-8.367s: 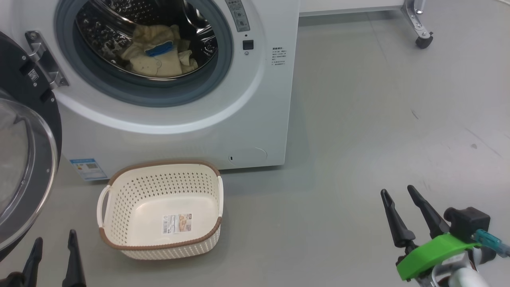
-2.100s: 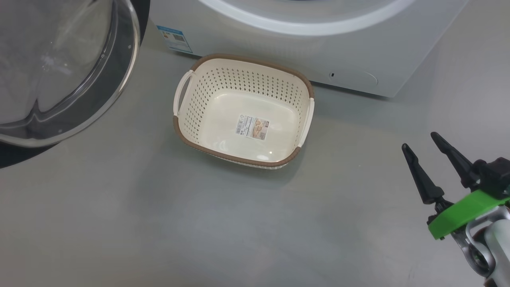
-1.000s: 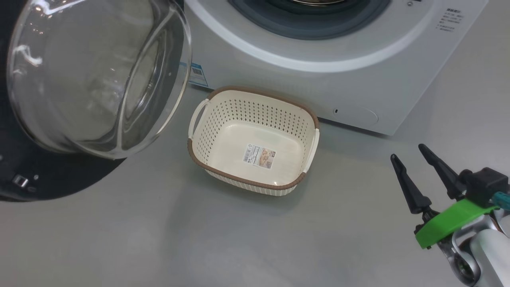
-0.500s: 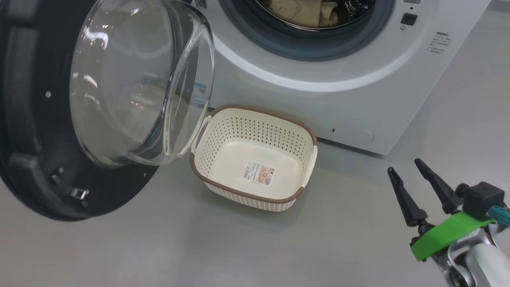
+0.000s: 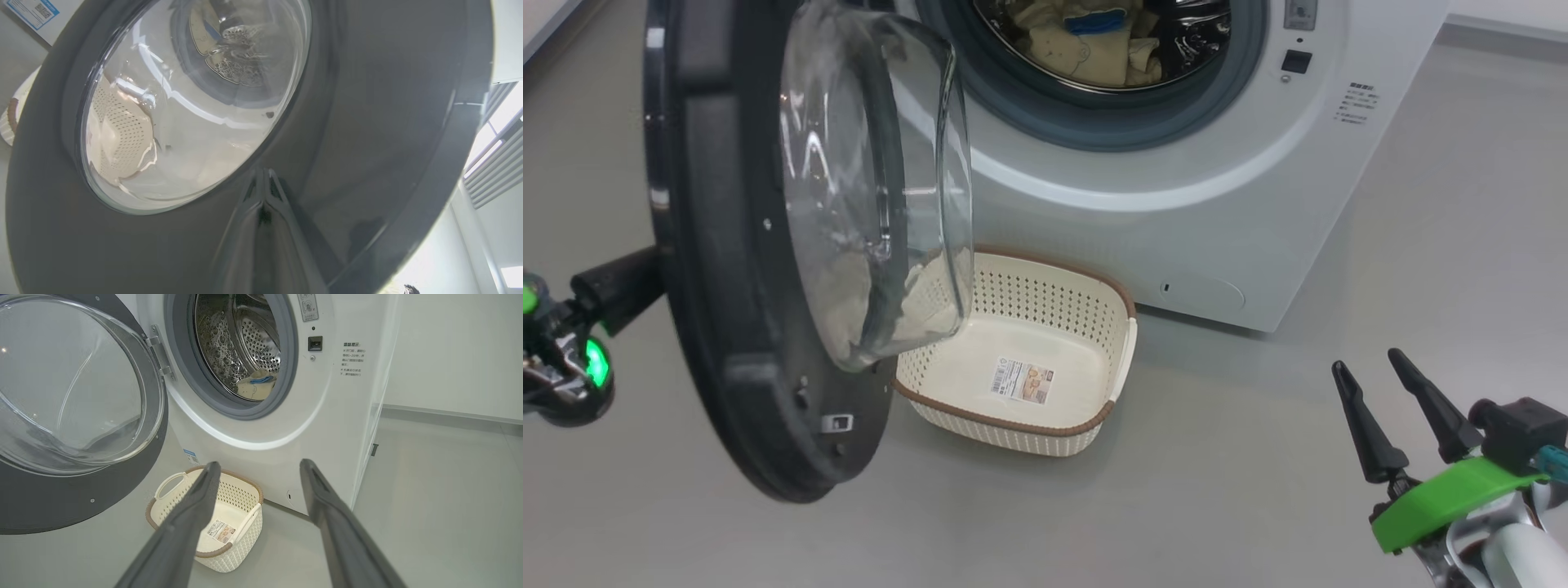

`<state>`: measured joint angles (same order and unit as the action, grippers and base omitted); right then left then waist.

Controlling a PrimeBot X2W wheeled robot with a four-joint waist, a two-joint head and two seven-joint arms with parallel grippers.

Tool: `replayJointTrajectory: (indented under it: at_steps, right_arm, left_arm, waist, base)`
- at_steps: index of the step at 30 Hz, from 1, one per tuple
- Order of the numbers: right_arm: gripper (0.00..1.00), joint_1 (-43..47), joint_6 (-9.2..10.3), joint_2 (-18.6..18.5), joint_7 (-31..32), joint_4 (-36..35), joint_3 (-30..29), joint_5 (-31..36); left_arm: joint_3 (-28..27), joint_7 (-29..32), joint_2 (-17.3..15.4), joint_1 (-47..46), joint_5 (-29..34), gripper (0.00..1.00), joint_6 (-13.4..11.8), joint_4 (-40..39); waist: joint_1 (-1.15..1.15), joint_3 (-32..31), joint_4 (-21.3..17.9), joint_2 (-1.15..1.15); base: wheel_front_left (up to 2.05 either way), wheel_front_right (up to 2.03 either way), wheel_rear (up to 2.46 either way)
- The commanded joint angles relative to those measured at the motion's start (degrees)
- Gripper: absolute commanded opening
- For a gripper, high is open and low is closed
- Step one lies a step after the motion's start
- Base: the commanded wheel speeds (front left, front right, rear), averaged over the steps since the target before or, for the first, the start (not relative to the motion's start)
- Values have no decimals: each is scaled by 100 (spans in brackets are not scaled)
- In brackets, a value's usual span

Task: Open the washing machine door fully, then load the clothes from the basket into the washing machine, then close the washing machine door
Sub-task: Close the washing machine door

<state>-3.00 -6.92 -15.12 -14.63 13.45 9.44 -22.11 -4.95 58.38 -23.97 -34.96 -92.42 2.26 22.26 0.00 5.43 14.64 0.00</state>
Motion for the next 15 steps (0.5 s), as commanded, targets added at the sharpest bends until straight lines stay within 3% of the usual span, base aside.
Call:
replayJointTrajectory:
  at_steps: [1,8,15]
  right_arm:
    - [100,-4,-57,-63,-37,-151,29,39]
    - [100,54,-57,24,-37,-158,22,49]
    - [100,91,-57,63,-37,-166,48,60]
  left_arm:
    - [-150,104,-169,-101,-90,0,-58,-424]
    - [-79,26,118,336,-120,0,-292,-1249]
    - [-32,-206,283,570,43,0,-270,-1504]
  waist:
    - [0,-48,-65,0]
    - [0,-199,-400,0]
    - [0,-301,-976,0]
  base:
    - [0,0,0]
    - [0,0,0]
    - [0,0,0]
